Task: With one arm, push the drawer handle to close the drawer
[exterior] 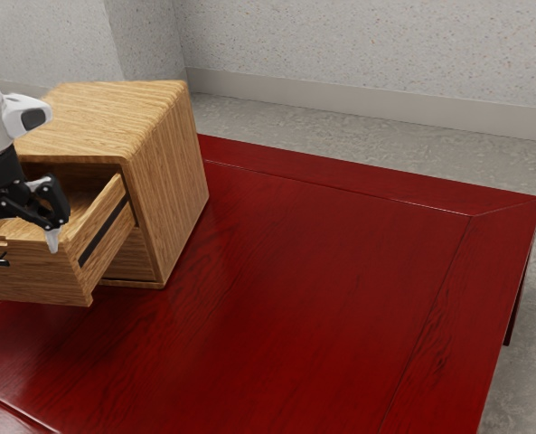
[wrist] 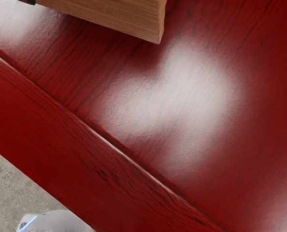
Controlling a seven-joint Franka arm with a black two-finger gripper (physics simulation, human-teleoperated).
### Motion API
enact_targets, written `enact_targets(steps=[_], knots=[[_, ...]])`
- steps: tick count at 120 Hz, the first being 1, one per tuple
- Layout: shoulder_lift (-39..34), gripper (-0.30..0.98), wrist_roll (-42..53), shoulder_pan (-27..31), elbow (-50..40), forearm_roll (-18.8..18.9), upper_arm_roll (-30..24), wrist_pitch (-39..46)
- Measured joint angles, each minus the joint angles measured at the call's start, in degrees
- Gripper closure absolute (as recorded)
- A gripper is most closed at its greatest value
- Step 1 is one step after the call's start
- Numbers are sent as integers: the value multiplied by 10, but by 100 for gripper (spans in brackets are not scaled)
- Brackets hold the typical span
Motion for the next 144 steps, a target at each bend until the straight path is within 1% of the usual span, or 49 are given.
enact_targets(steps=[6,12,28,52,61,84,90,106,118,130,144], knots=[[-2,0,-15,40,-15,-12,-20,16],[-3,0,-28,54,-31,-24,-29,30],[-4,0,-39,51,-65,-39,-28,60],[-37,0,-25,10,-122,-45,-23,88],[-35,0,-6,15,-127,-46,-4,95],[-27,0,61,22,-134,-32,-2,78],[-23,0,85,36,-133,-28,2,72],[-21,1,154,52,-135,-2,5,78],[-11,9,217,74,-137,7,7,102],[4,22,283,93,-143,9,8,134],[21,38,354,97,-151,8,9,172]])
